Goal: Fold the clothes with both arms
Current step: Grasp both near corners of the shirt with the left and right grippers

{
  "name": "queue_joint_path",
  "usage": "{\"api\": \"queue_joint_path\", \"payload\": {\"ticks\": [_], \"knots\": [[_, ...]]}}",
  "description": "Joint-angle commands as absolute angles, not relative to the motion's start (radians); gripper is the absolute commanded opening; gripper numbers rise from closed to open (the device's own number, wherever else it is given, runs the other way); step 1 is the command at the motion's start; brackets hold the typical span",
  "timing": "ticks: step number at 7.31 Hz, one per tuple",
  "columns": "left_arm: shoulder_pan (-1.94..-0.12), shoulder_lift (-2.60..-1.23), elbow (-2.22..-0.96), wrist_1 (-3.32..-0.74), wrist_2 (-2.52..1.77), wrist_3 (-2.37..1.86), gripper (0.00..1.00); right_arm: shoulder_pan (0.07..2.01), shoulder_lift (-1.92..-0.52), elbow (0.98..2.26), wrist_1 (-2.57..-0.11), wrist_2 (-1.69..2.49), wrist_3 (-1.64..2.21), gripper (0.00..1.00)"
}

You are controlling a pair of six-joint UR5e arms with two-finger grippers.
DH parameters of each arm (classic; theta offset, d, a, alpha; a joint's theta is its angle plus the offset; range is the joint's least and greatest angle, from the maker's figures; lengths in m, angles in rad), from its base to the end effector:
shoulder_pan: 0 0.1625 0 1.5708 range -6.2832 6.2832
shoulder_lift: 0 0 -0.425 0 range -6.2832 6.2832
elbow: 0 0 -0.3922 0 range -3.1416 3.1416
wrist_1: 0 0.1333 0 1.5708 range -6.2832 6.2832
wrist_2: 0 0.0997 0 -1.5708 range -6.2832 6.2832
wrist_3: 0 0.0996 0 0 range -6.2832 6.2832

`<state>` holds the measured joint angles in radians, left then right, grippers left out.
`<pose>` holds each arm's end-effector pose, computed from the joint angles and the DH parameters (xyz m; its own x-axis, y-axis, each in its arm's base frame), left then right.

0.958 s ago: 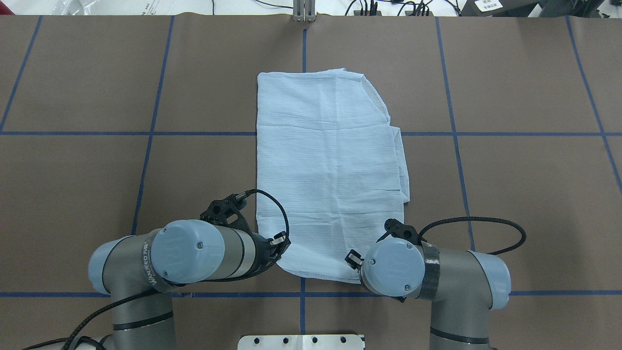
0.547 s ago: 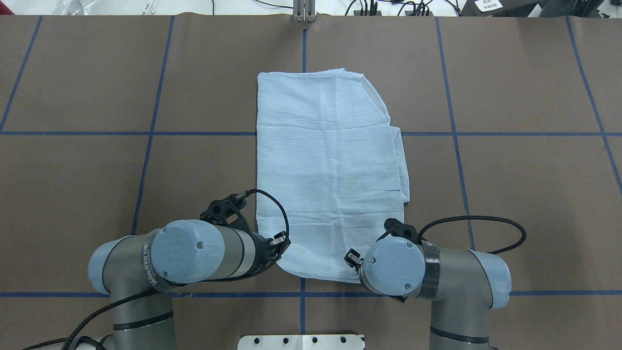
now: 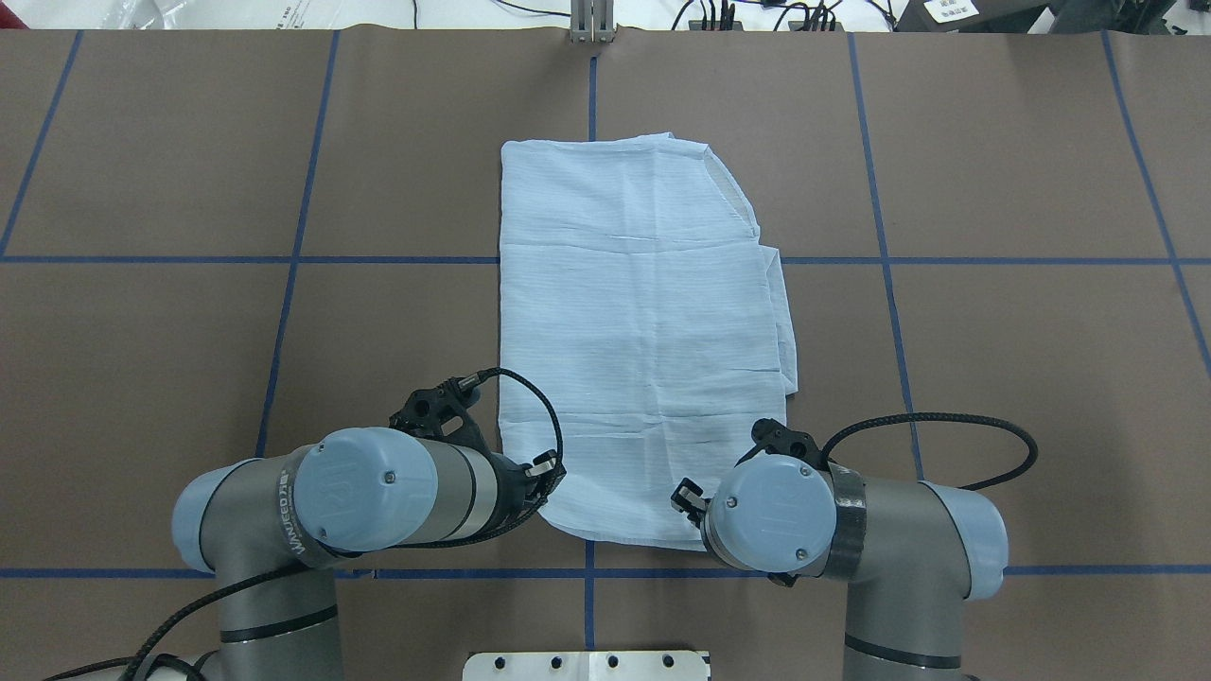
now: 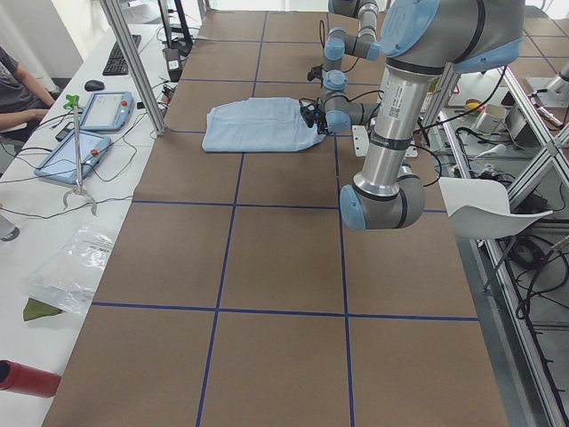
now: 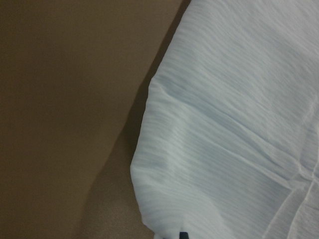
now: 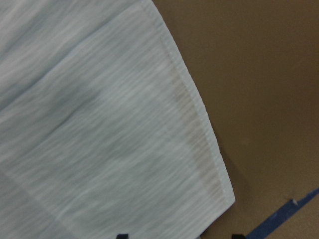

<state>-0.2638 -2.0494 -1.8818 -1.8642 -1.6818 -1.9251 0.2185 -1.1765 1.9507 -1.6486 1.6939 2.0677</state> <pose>0.5532 -0.2761 0.2196 0.3672 -0.4563 -0.8105 0.3114 0.8814 -0.3552 -0.5435 -0.2447 0.2926 0.5925 0.6162 0.5190 -0.4785 0.7874 -0.3886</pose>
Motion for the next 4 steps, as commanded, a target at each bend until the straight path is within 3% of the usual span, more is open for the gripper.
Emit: {"api": "queue_joint_path", "payload": {"ticks": [1, 4], "knots": [[-0.264, -2.049, -1.881, -1.865, -1.68, -1.925, 0.0, 0.218, -1.177, 1.948, -1.652, 1.692, 2.068, 1.0], [-0.264, -2.049, -1.881, -1.865, -1.68, -1.925, 0.0, 0.212, -1.175, 1.933, -1.652, 1.687, 2.065, 1.0]]}}
